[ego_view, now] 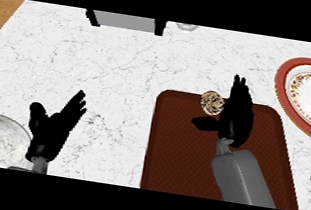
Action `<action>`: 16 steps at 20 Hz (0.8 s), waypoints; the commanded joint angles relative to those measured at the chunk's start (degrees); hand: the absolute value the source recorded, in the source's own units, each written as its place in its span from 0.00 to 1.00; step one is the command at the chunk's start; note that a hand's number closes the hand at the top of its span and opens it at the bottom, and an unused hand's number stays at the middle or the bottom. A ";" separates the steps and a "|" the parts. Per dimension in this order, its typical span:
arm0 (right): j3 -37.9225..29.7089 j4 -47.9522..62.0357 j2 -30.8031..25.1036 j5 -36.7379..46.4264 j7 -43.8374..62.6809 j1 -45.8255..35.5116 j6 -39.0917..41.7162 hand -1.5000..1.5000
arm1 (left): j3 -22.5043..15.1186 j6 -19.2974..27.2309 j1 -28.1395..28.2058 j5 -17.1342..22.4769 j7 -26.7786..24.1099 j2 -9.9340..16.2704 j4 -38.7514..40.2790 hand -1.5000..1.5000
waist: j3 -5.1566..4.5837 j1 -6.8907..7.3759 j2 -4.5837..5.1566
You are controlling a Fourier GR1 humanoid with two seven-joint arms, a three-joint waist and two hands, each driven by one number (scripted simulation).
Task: Pick the cupcake from the tray and place it in the plate
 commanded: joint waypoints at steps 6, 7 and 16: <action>-4.75 15.72 0.09 -4.27 -7.58 -6.09 -3.68 0.00 | 2.67 -1.70 -1.32 -1.50 0.33 -0.97 2.55 0.50 | -0.03 0.12 0.13; -1.50 12.38 -1.23 -2.64 -4.37 -5.33 3.22 1.00 | 1.27 -0.76 -3.35 -2.36 -0.26 -2.56 4.91 0.50 | -0.05 -0.08 0.14; -3.54 21.33 -1.55 2.25 -8.98 -9.94 -1.91 1.00 | 3.47 -3.03 -0.86 -2.87 0.58 -1.55 1.15 0.50 | -0.04 0.01 0.07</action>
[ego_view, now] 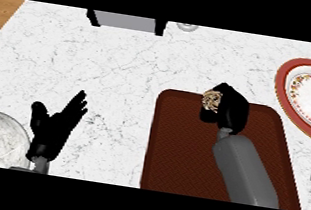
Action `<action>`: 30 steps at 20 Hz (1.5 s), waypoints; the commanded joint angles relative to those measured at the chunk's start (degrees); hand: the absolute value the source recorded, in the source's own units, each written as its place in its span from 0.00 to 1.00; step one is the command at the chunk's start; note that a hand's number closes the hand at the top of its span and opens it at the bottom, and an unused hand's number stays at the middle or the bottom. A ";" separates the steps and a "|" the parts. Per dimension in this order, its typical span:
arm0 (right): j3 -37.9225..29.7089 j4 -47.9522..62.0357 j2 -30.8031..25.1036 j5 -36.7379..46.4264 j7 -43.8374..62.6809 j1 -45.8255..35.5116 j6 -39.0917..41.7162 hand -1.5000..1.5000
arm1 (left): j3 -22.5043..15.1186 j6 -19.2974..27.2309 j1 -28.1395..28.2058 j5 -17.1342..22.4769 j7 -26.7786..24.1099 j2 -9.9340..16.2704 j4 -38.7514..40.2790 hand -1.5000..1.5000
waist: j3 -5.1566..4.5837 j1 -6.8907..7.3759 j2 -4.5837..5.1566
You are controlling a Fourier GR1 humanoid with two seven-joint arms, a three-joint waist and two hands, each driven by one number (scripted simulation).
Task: Pick the cupcake from the tray and place it in the plate
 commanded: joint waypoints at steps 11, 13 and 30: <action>-16.21 14.51 -7.26 7.71 30.17 -22.89 -5.50 1.00 | -2.05 -0.89 -3.10 -1.33 0.75 -2.07 -0.73 0.50 | -0.14 4.77 2.79; -16.34 16.81 -10.89 12.14 32.54 -26.20 -8.60 1.00 | -2.64 -1.84 -2.69 -1.42 0.78 -1.74 -0.15 0.50 | -0.12 5.82 3.01; -25.81 19.04 -18.89 33.68 47.28 -30.61 -26.48 1.00 | -0.90 -2.03 -4.83 -0.83 0.53 -1.28 1.39 0.50 | 0.10 4.70 2.70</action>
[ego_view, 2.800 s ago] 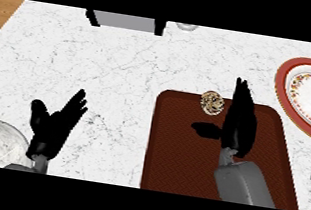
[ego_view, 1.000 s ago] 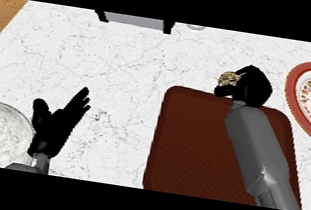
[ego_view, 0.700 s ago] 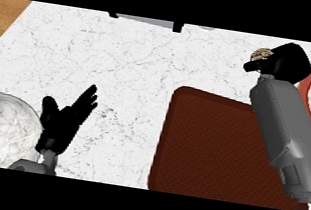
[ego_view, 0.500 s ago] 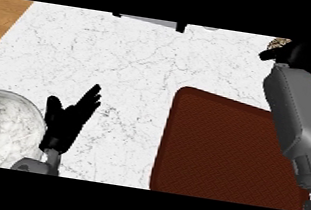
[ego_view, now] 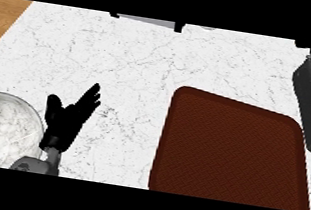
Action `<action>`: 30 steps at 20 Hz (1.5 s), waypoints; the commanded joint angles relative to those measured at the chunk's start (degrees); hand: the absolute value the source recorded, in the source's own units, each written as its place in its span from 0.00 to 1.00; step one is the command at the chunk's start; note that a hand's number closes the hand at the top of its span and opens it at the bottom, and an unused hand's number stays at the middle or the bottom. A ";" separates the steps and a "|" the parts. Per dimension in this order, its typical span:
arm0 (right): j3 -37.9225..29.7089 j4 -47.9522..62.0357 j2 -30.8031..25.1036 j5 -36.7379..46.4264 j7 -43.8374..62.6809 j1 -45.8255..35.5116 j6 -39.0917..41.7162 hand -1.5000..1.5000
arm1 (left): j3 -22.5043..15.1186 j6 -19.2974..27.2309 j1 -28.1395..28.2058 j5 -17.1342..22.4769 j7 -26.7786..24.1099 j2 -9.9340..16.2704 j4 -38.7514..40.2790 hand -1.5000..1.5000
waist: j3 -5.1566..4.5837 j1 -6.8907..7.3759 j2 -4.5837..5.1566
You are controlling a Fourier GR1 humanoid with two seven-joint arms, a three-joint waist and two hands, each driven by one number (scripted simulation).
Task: Pick the cupcake from the tray and place it in the plate
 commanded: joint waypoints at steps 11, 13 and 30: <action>-12.84 -1.96 -4.25 17.82 16.32 10.80 -17.87 1.00 | 1.90 1.03 0.18 0.64 0.35 0.04 0.25 0.50 | 0.13 -2.92 -0.97; -15.37 -2.00 -3.98 18.98 15.90 13.48 -19.55 1.00 | 2.03 1.78 -0.01 0.03 2.12 0.77 -0.85 0.50 | 0.21 -3.19 -1.20; -35.74 13.92 -8.81 3.50 -0.66 14.31 -18.92 0.00 | 1.81 0.74 3.09 0.73 1.00 0.21 -1.64 0.50 | 0.48 -3.63 -1.82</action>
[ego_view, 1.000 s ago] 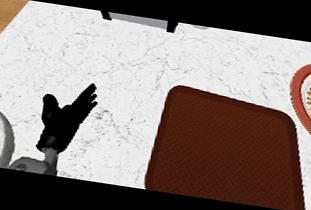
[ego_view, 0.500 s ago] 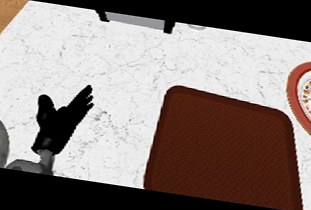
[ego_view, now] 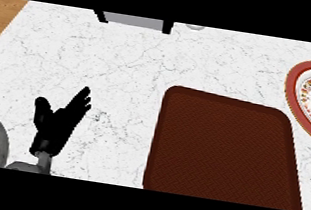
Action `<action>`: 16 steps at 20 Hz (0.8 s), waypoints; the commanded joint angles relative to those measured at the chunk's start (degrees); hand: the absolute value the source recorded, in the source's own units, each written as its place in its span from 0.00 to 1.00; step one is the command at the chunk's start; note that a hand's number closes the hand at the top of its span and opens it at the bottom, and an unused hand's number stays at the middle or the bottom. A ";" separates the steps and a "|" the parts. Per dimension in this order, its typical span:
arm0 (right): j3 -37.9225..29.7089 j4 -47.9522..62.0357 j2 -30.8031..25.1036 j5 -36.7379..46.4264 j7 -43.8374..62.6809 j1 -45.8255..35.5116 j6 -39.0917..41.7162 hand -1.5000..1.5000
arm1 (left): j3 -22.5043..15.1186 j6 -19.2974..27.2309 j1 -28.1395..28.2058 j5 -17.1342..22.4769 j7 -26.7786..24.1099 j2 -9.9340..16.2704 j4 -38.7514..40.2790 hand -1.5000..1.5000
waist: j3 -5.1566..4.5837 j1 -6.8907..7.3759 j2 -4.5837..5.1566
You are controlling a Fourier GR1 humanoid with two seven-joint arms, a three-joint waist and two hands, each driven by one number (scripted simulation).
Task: Pick the cupcake from the tray and place it in the plate
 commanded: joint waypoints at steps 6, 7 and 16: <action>-3.86 8.71 -1.84 -18.82 -16.98 -2.19 -4.36 0.00 | -0.31 -0.69 1.62 -0.31 -1.90 -0.25 0.63 0.50 | 0.26 -0.26 -0.05; -3.43 7.90 0.40 -19.78 -18.92 -2.27 -7.44 0.00 | -0.40 1.10 -1.68 -0.91 0.14 -1.38 1.22 0.50 | 0.24 -0.66 -0.02; -1.67 -4.08 3.12 -35.59 -31.70 0.51 -17.42 0.00 | 0.12 0.60 1.28 -0.54 -1.23 -1.09 1.09 0.50 | 0.14 -1.66 -0.73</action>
